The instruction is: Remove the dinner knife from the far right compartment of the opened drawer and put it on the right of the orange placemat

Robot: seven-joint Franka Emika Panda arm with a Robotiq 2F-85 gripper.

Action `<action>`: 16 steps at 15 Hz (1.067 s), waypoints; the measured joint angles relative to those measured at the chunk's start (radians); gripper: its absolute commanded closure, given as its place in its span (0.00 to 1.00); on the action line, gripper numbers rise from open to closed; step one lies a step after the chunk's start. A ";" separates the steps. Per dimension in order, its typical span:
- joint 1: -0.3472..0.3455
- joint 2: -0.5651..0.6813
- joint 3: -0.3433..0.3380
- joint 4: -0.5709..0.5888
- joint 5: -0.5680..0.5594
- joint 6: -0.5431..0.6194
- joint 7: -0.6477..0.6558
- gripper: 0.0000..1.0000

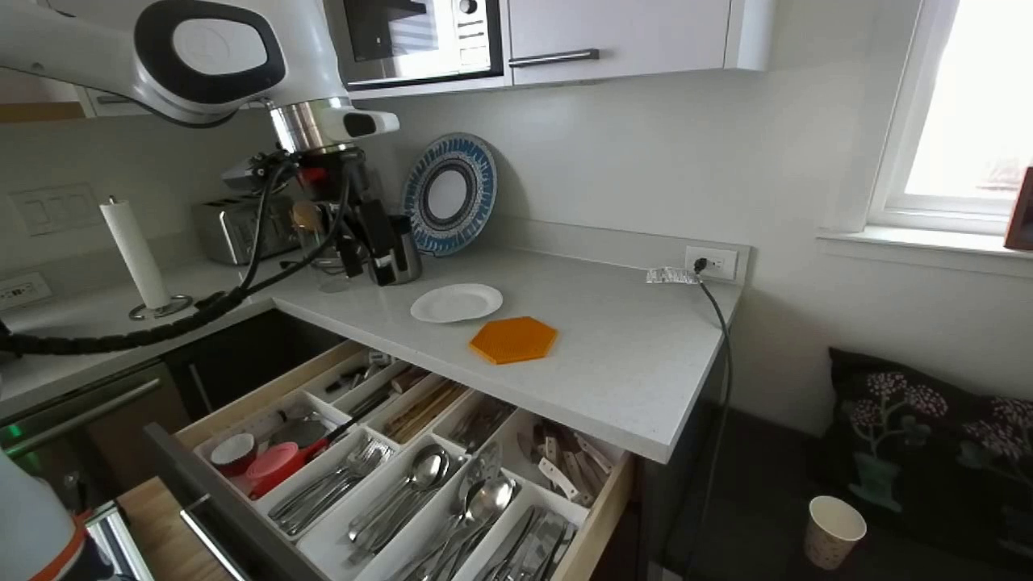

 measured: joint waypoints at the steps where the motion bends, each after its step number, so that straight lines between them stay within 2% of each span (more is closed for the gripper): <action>1: -0.001 0.001 -0.001 -0.001 -0.004 0.001 0.000 0.00; 5: -0.039 0.028 -0.036 -0.026 -0.065 0.003 0.000 0.00; 10: -0.119 0.103 -0.151 -0.067 -0.149 0.016 -0.083 0.00; 13: -0.149 0.162 -0.227 -0.093 -0.164 0.080 -0.171 0.00; 16: -0.174 0.231 -0.284 -0.131 -0.182 0.191 -0.254 0.00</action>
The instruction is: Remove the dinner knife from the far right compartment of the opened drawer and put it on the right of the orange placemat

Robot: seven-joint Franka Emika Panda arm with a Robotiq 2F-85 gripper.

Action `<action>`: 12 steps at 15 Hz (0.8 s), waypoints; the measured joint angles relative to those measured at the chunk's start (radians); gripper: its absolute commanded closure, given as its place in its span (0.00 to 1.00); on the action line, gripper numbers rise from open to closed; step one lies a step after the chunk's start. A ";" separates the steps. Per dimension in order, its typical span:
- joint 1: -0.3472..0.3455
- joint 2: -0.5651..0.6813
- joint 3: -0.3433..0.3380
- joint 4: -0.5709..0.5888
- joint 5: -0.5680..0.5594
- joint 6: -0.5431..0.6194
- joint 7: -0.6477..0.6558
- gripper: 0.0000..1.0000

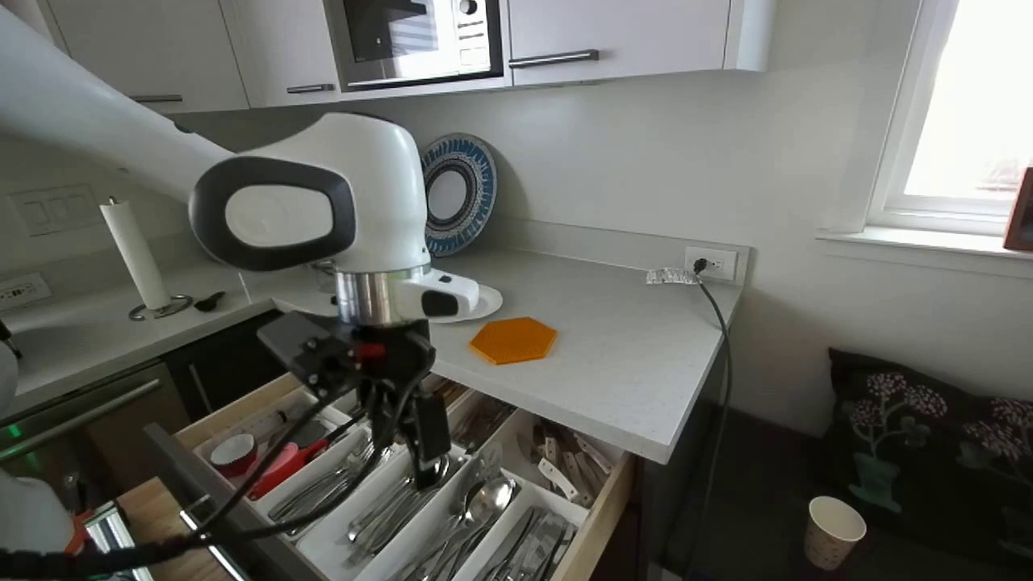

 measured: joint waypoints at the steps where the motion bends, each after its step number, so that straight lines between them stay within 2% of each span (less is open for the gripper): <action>1: -0.006 0.028 -0.017 -0.015 -0.003 0.046 -0.029 0.00; 4: -0.017 0.117 -0.050 -0.048 -0.003 0.177 -0.104 0.00; 6: -0.021 0.180 -0.057 -0.060 -0.002 0.280 -0.110 0.00; 12: -0.021 0.220 -0.057 -0.053 -0.002 0.310 -0.110 0.00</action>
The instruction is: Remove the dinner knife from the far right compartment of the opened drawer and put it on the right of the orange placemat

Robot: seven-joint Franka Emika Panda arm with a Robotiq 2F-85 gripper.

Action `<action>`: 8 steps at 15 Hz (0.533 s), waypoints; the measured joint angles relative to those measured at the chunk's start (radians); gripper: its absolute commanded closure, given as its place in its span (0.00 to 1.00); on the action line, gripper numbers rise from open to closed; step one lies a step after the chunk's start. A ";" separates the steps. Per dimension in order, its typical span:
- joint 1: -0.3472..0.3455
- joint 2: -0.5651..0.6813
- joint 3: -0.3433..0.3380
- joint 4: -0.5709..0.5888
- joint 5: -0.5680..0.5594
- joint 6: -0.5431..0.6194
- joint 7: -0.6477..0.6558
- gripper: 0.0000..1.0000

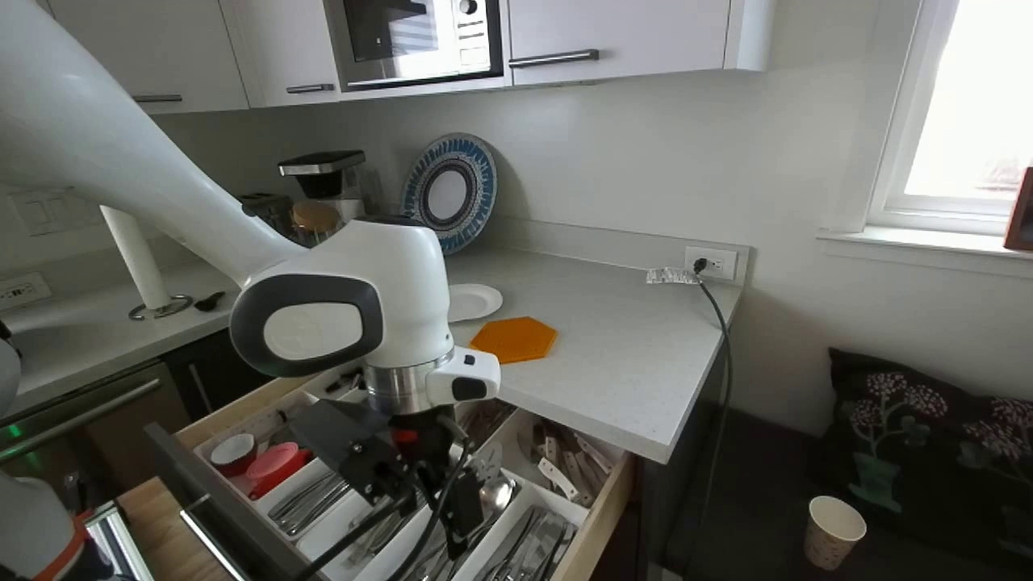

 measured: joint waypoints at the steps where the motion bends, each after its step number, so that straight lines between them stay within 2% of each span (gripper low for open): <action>1: 0.000 0.000 0.001 0.001 0.000 0.000 0.000 0.00; 4: 0.001 0.023 0.014 0.001 -0.001 0.011 -0.019 0.00; 8: 0.003 0.143 0.024 0.010 0.025 0.097 -0.094 0.00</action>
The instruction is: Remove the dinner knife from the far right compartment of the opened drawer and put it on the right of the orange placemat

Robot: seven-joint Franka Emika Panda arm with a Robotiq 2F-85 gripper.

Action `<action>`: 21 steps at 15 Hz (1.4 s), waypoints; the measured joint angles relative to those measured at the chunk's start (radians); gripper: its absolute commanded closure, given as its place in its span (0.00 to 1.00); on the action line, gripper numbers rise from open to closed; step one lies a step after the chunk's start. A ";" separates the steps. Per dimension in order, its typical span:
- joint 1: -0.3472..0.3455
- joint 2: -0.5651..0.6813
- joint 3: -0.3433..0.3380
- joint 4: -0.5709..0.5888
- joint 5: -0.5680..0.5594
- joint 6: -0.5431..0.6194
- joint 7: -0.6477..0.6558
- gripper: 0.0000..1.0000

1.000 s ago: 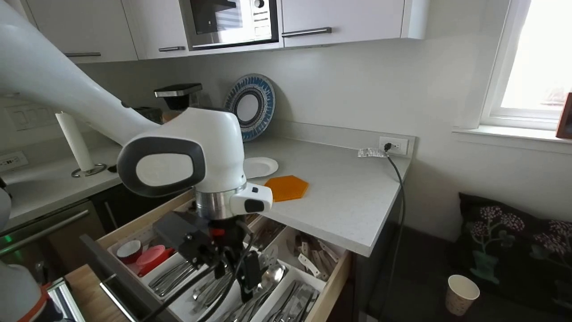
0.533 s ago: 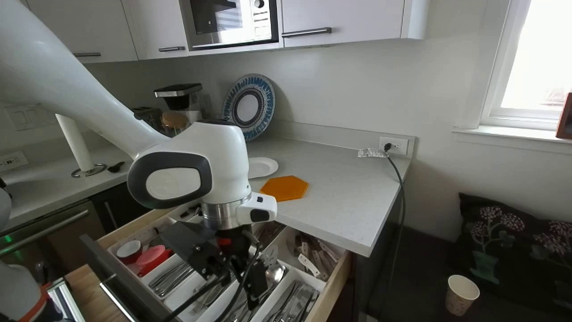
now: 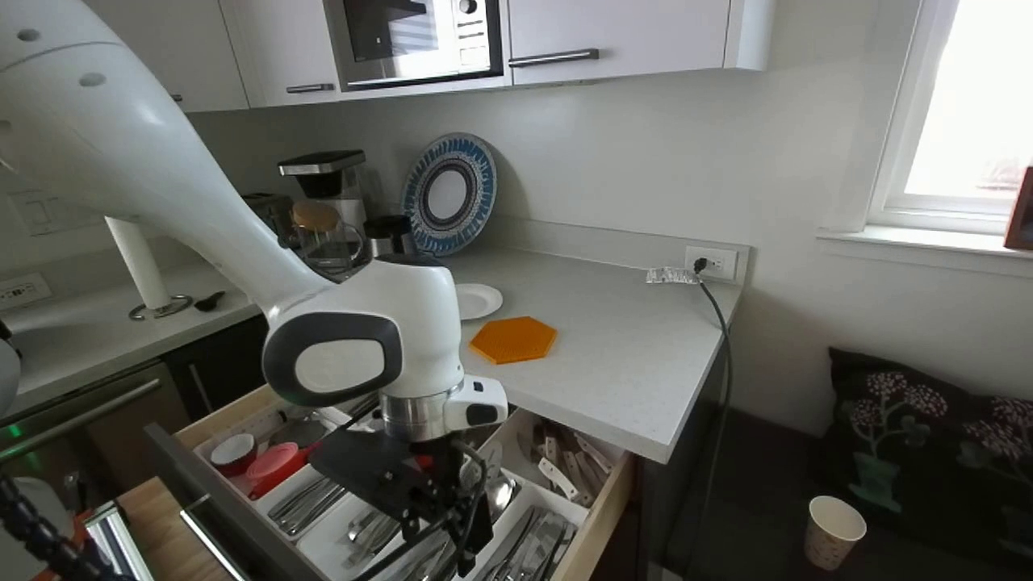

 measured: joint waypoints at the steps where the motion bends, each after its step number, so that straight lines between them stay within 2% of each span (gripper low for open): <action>1: 0.000 0.035 0.003 0.007 0.020 0.026 -0.021 0.03; 2: -0.001 0.071 0.009 0.018 0.045 0.045 -0.041 0.12; 3: -0.003 0.106 0.017 0.031 0.077 0.056 -0.063 0.17; 4: -0.007 0.139 0.027 0.047 0.110 0.064 -0.084 0.16; 5: -0.014 0.171 0.041 0.065 0.141 0.067 -0.102 0.27; 6: -0.022 0.200 0.055 0.084 0.165 0.069 -0.115 0.32; 7: -0.031 0.226 0.069 0.104 0.185 0.069 -0.126 0.33; 13: -0.099 0.355 0.127 0.233 0.228 0.069 -0.163 0.20; 15: -0.119 0.387 0.141 0.268 0.232 0.069 -0.168 0.36; 16: -0.128 0.402 0.148 0.283 0.232 0.069 -0.170 0.38; 17: -0.135 0.415 0.154 0.294 0.233 0.069 -0.172 0.35; 18: -0.142 0.427 0.160 0.304 0.233 0.069 -0.173 0.43; 19: -0.147 0.437 0.165 0.312 0.233 0.069 -0.175 0.39; 21: -0.153 0.453 0.175 0.323 0.233 0.069 -0.177 0.43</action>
